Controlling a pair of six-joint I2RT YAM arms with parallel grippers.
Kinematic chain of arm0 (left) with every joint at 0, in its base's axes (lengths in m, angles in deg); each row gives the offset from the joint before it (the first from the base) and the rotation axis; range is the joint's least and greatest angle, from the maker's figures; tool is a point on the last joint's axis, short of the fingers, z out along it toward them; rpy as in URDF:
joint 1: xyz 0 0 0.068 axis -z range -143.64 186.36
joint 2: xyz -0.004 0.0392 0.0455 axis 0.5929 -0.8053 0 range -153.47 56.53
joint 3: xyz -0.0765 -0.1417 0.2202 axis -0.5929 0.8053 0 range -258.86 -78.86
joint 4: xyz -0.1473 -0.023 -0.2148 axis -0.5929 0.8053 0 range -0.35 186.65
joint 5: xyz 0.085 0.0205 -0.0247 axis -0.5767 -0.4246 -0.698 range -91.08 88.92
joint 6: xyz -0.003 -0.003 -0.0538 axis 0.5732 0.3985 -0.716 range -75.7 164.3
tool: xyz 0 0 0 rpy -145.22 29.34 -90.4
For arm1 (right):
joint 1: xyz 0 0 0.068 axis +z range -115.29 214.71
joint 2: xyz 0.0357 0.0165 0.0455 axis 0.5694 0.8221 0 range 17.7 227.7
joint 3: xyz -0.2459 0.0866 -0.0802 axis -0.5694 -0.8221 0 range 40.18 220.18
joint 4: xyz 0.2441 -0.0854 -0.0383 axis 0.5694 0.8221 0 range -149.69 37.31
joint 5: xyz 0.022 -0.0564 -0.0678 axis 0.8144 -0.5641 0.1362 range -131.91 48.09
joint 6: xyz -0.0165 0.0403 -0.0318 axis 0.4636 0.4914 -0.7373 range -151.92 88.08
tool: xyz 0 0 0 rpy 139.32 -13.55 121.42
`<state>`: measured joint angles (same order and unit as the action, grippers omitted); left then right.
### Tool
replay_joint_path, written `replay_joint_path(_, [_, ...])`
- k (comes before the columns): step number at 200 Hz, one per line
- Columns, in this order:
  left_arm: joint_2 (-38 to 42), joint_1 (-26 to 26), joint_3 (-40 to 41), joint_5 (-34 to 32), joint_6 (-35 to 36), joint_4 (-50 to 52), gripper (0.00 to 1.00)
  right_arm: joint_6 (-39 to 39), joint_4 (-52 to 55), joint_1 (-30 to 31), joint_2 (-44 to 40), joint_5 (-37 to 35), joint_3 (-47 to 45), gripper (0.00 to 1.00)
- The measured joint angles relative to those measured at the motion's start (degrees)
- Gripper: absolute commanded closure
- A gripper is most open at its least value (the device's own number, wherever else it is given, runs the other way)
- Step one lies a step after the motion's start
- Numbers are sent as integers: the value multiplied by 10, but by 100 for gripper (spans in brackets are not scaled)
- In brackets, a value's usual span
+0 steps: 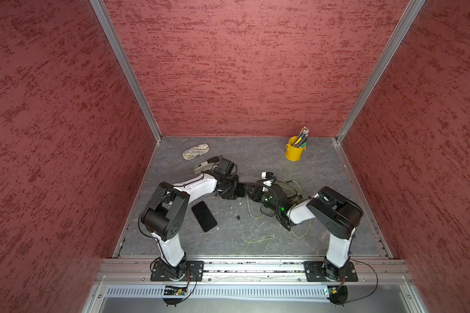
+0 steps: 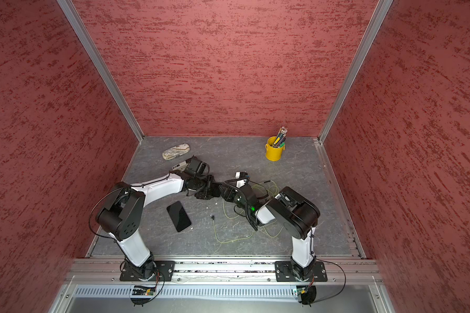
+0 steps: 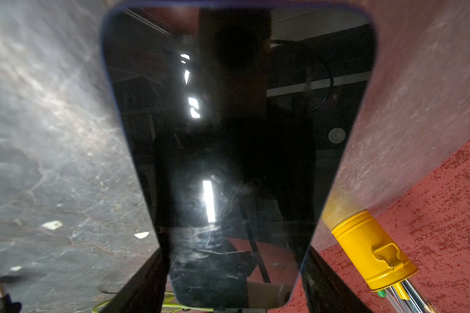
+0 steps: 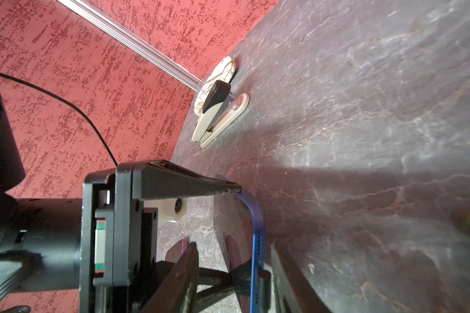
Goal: Plug wired earphones into phones
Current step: Insert the wired earphone into the phone.
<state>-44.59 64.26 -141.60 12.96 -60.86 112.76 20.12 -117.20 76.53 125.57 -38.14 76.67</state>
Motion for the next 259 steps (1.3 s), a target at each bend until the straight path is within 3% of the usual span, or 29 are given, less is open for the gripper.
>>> replay_joint_path(49, [9, -3, 1, 0, 0, 2, 33, 0, 17, 0, 0, 0, 2, 56])
replay_joint_path(102, [11, -3, 1, 0, 0, 4, 33, 1, 18, 0, 0, 0, 0, 79])
replay_joint_path(142, [11, -3, 1, 0, 0, 4, 33, 0, 19, 0, 0, 0, 0, 86])
replay_joint_path(259, [15, 1, 16, 6, -41, -23, 35, 5, 11, -2, 3, -2, 0, 90])
